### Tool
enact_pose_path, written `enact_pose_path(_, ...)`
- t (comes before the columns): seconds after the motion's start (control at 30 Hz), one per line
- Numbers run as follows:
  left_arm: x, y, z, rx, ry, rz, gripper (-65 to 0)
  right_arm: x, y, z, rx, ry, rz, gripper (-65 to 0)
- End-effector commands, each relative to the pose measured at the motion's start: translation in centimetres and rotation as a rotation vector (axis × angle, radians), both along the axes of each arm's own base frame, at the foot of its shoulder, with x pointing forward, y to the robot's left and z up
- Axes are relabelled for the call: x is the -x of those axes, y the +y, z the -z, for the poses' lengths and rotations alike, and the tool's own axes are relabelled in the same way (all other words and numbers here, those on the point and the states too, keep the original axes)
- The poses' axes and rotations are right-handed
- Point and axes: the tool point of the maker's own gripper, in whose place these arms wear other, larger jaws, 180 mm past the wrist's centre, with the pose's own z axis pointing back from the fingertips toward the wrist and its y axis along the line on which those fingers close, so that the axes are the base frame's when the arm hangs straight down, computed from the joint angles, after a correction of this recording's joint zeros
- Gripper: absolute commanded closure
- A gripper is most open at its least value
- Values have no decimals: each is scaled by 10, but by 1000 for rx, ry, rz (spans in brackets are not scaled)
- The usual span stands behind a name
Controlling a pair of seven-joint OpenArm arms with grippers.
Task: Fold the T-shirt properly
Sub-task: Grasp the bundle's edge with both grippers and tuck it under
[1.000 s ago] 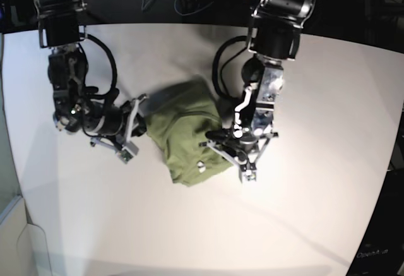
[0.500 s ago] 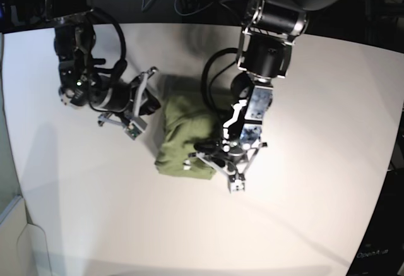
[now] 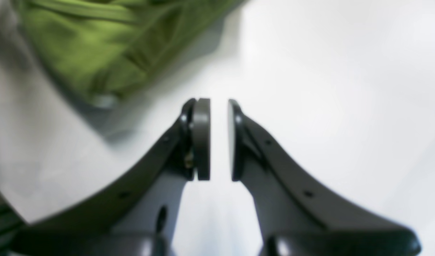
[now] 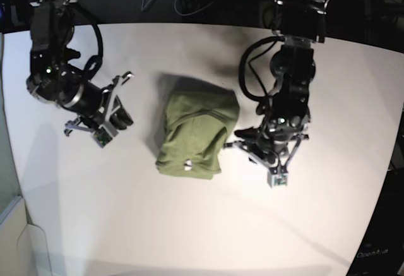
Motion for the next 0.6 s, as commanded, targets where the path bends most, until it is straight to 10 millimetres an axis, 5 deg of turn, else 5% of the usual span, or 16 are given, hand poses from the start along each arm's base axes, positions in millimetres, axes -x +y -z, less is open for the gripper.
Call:
enact_pose_path(0.0, 1, 6, -10, -14, -33, 1, -79, -1, 12, -14, -42, -44, -26, -67)
enact_pose_path(0.23, 65, 17, 28, -22, 85, -12, -79, 18, 66, -10, -131, -14, -124, -67)
enact_pose_path(0.57, 81, -18, 57, 214, 168, -25, -78, 34, 118, -13, -185, 2, -252, -67)
